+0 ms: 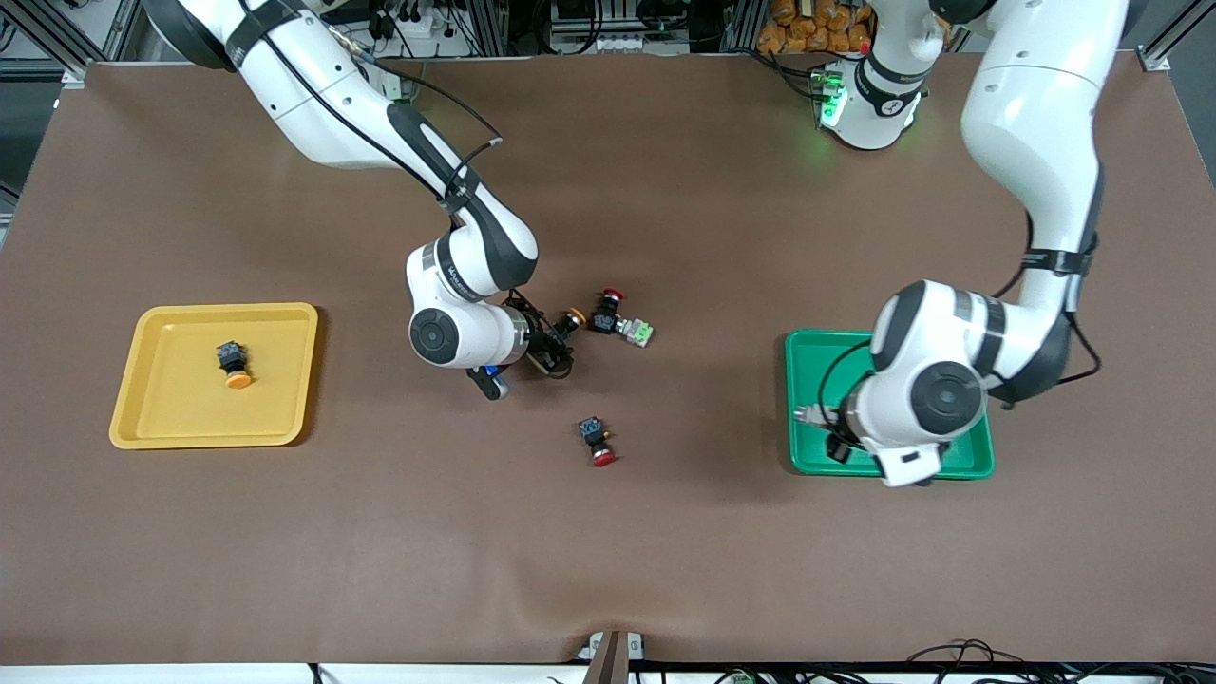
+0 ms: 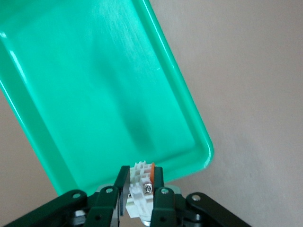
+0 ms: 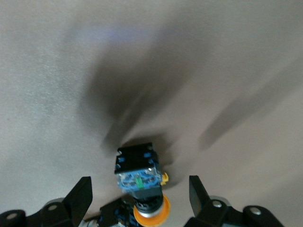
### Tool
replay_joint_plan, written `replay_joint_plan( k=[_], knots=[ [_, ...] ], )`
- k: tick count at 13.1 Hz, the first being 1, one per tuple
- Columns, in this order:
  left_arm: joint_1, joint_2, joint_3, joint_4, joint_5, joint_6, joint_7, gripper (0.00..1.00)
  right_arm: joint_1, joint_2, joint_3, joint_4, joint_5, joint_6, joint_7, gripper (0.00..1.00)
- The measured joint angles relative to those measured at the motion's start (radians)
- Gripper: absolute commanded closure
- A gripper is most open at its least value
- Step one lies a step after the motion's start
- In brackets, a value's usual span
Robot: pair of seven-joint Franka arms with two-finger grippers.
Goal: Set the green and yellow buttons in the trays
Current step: 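Lower the white button into the green tray while the right gripper lifts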
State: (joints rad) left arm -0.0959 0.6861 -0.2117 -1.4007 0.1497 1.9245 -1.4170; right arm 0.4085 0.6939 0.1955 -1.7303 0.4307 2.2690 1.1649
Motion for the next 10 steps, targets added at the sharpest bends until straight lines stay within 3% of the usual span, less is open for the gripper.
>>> replay_joint_plan(
  k=[1,5,8,10],
  knots=[
    [0.019,0.000,0.000,-0.002,0.000,-0.001,0.024,0.99,0.008,0.003,0.000,-0.005,-0.005,0.019,0.000,1.00],
    [0.067,0.001,0.005,-0.021,0.000,-0.003,0.066,0.95,0.004,0.003,-0.005,-0.005,-0.023,-0.021,0.003,1.00],
    [0.092,0.005,0.006,-0.049,0.000,-0.004,0.110,0.67,-0.079,-0.015,-0.015,0.015,-0.035,-0.203,-0.070,1.00],
    [0.107,0.009,0.007,-0.060,0.000,-0.006,0.151,0.32,-0.168,-0.049,-0.023,0.028,-0.048,-0.338,-0.197,1.00]
  ],
)
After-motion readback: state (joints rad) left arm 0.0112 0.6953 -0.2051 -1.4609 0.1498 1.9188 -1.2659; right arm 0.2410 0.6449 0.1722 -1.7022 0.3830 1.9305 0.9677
